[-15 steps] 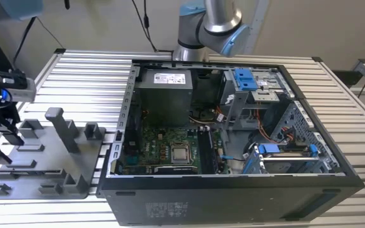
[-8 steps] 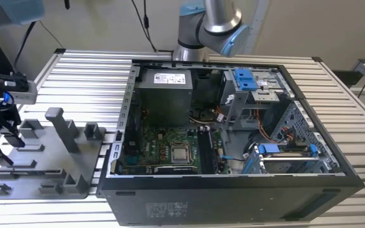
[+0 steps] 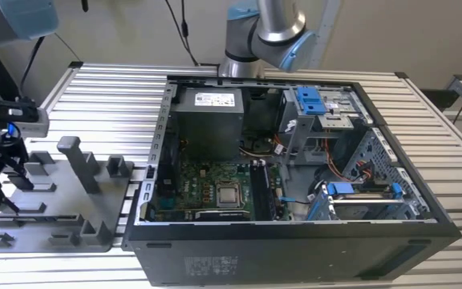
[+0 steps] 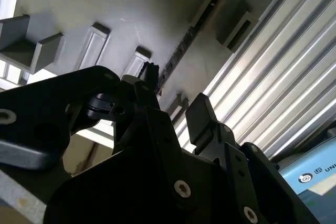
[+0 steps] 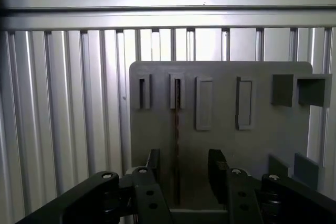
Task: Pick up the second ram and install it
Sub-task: 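Pick up the second ram and move it above second insertion slot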
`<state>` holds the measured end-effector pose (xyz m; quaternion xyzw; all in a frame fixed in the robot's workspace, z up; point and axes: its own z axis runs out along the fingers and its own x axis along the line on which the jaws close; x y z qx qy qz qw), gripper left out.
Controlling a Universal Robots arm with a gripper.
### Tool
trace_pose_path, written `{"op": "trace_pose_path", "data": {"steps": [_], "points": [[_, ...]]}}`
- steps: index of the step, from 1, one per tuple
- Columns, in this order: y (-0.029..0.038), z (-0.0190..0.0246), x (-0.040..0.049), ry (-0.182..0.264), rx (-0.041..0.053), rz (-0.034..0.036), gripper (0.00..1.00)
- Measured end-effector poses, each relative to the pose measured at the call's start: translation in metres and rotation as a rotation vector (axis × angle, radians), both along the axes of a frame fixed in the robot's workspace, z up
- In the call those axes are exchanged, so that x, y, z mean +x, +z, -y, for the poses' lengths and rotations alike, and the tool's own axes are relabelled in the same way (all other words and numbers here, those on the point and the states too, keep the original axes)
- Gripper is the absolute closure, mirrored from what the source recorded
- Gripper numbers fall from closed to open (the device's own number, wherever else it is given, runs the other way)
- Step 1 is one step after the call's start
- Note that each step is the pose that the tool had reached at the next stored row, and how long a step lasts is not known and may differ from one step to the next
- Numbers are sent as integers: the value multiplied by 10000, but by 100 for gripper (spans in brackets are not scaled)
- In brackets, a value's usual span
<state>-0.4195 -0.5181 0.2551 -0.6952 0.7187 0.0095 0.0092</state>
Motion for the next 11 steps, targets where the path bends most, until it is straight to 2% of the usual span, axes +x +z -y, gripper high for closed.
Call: {"op": "trace_pose_path", "data": {"steps": [11], "points": [[-142,0,-19,14,-1,29,50]]}}
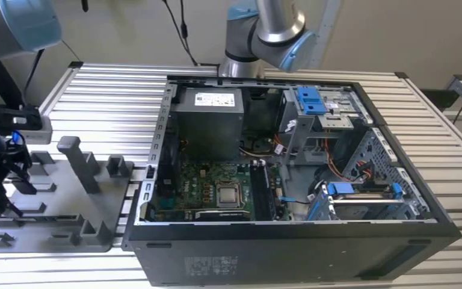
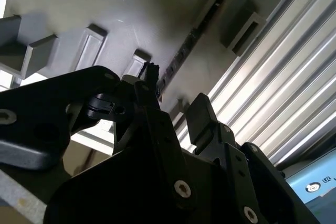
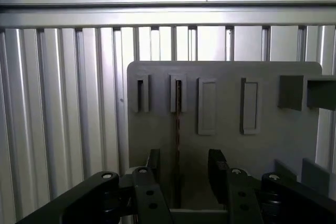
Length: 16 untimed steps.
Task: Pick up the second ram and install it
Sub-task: 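Pick up the second ram and move it above second insertion slot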
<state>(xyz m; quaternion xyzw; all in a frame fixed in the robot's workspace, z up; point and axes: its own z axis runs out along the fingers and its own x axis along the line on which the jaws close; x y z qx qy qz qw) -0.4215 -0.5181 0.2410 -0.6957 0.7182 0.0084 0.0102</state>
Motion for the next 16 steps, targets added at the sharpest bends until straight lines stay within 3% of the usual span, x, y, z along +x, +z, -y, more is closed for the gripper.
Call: {"op": "trace_pose_path", "data": {"steps": [12,16], "points": [[-154,0,-43,10,2,179,50],[-202,0,-53,12,0,195,50]]}}
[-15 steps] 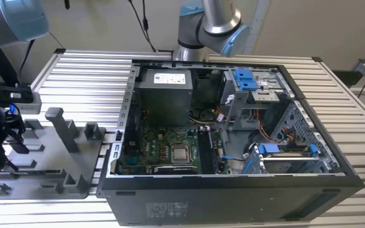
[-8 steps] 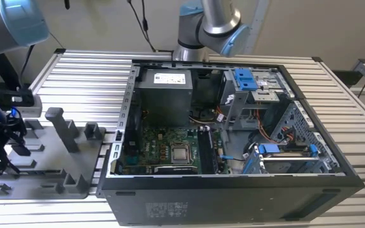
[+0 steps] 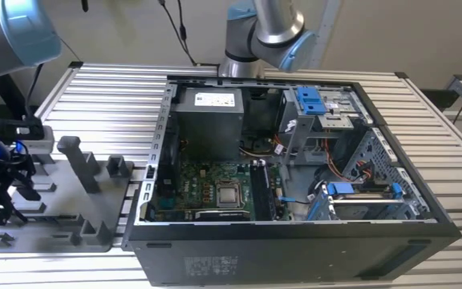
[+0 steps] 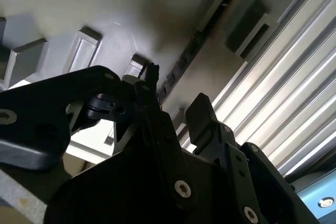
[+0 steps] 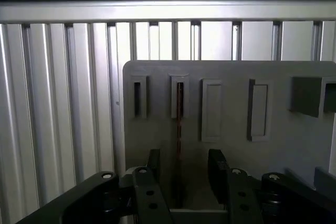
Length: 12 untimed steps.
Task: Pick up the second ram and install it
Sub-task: 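Pick up the second ram and move it above second insertion slot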
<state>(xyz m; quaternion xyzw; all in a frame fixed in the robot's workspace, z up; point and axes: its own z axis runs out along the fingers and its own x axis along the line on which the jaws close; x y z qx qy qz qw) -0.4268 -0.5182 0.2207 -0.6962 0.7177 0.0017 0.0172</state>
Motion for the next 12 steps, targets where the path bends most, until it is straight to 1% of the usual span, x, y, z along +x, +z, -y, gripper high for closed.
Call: {"op": "trace_pose_path", "data": {"steps": [12], "points": [[-140,-1,-3,11,-11,-2,50]]}}
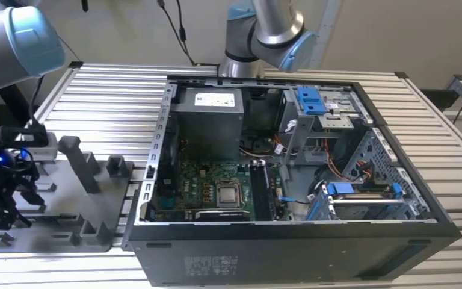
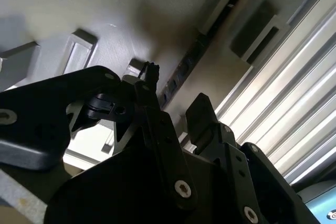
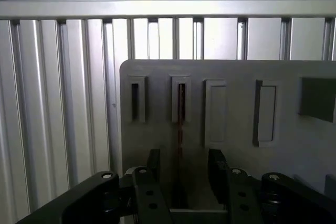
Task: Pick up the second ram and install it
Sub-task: 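Pick up the second ram and move it above second insertion slot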
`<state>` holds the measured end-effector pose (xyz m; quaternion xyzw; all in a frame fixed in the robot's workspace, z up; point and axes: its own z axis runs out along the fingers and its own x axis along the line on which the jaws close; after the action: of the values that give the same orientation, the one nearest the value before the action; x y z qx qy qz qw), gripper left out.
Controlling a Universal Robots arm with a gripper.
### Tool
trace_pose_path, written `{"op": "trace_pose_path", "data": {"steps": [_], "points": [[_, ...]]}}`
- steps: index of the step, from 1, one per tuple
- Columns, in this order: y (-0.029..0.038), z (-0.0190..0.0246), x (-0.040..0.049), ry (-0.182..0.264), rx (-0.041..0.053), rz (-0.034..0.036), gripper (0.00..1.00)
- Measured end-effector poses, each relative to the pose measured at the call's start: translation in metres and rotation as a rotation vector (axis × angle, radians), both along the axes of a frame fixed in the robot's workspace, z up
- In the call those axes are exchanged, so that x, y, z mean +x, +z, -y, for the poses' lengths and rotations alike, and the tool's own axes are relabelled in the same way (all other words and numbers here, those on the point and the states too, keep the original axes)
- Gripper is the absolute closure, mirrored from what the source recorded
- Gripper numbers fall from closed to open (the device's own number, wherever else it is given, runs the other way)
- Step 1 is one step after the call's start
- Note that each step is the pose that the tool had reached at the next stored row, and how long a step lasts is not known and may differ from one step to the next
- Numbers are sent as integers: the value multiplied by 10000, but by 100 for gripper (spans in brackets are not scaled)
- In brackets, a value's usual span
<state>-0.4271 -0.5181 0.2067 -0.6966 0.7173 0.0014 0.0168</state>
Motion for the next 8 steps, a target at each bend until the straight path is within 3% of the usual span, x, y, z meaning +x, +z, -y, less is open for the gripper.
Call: {"op": "trace_pose_path", "data": {"steps": [8], "points": [[-76,0,-13,0,-1,0,50]]}}
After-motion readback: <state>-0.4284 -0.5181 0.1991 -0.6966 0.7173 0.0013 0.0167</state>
